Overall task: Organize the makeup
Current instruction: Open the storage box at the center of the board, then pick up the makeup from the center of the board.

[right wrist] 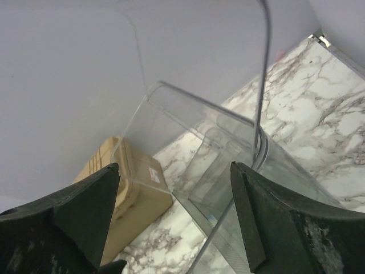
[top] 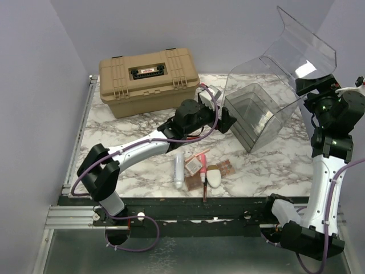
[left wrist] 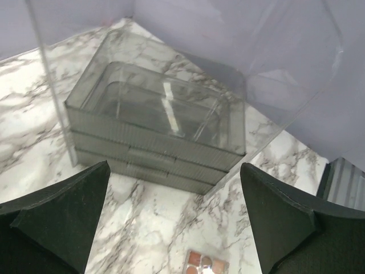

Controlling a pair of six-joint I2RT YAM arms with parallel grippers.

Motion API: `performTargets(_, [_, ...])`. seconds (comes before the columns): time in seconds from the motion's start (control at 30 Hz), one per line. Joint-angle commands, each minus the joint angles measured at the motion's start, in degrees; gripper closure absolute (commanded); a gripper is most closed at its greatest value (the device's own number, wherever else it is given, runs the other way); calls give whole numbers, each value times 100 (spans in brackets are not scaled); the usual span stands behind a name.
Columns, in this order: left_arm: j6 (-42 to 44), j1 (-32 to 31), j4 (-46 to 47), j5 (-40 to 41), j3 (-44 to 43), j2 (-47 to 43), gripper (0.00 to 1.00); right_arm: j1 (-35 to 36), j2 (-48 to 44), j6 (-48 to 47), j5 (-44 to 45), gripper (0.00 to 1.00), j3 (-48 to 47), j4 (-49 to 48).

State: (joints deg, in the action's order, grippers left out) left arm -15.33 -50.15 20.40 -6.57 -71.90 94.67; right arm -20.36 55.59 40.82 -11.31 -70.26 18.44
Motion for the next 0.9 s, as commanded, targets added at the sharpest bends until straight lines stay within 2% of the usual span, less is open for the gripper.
performTargets(0.0, [-62,170,-216,689,572,-491,1,-36,-365,-577,-653,15,82,520])
performTargets(0.27, [-577,337,-883,1359,1282,-1043,1,-31,-1068,-597,-1383,14,578,925])
performTargets(0.57, [-1133,493,-1643,2129,2218,-1782,1,84,-1496,-624,-2817,20,923,878])
performTargets(0.7, [-1491,525,-1684,2630,2956,-2363,1,293,-1431,-1083,-2976,20,633,1175])
performTargets(0.87, [-2039,607,-1709,2595,3604,-2684,1,452,-1376,-1430,-3008,20,414,1469])
